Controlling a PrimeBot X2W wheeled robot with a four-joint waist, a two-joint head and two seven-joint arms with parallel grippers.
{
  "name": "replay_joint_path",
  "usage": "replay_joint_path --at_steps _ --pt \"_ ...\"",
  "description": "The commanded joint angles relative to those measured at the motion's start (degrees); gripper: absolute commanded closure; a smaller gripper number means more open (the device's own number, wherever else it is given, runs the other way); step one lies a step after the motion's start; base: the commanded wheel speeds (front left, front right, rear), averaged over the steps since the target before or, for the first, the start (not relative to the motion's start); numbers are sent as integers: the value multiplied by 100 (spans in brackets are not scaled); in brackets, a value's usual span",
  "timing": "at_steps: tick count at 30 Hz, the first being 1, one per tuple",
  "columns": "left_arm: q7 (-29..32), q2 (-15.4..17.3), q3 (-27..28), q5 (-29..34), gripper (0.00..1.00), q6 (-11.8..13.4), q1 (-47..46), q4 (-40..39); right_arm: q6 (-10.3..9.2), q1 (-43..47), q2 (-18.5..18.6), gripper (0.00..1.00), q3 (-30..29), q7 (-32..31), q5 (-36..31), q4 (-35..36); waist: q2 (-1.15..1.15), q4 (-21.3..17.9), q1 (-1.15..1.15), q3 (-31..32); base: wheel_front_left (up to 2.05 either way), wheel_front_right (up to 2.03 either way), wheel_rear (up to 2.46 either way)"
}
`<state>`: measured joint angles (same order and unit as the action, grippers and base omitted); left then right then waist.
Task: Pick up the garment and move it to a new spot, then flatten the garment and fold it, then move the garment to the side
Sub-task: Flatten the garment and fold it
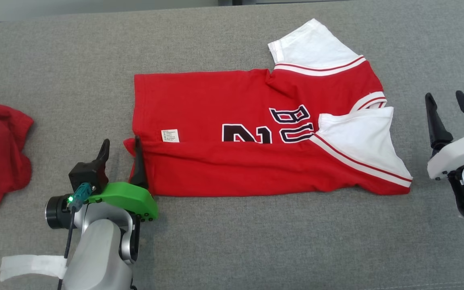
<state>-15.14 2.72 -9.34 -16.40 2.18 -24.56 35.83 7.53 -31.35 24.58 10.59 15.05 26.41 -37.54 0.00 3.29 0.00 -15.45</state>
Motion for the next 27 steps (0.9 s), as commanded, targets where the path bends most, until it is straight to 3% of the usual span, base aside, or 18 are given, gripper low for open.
replay_joint_path --at_steps 1,4,8,15,27 --pt "2 36 22 52 0 25 81 -35 -10 163 -13 0 -42 18 -54 16 0 -9 0 15 0 0 0" --pt "1 34 91 103 0 40 306 -224 -9 594 -216 0 -427 18 -252 309 0 -27 0 82 0 0 0" --pt "2 34 190 73 0 35 661 -408 -9 1228 -407 0 -524 18 -262 563 0 -76 0 218 0 0 0" --pt "1 34 144 -20 0 5 983 -474 -9 1734 -550 0 -120 17 24 651 0 -110 0 303 0 0 0" --pt "1 34 -6 -60 0 9 800 -440 -8 1556 -608 0 574 2 374 103 0 16 0 200 0 0 0"
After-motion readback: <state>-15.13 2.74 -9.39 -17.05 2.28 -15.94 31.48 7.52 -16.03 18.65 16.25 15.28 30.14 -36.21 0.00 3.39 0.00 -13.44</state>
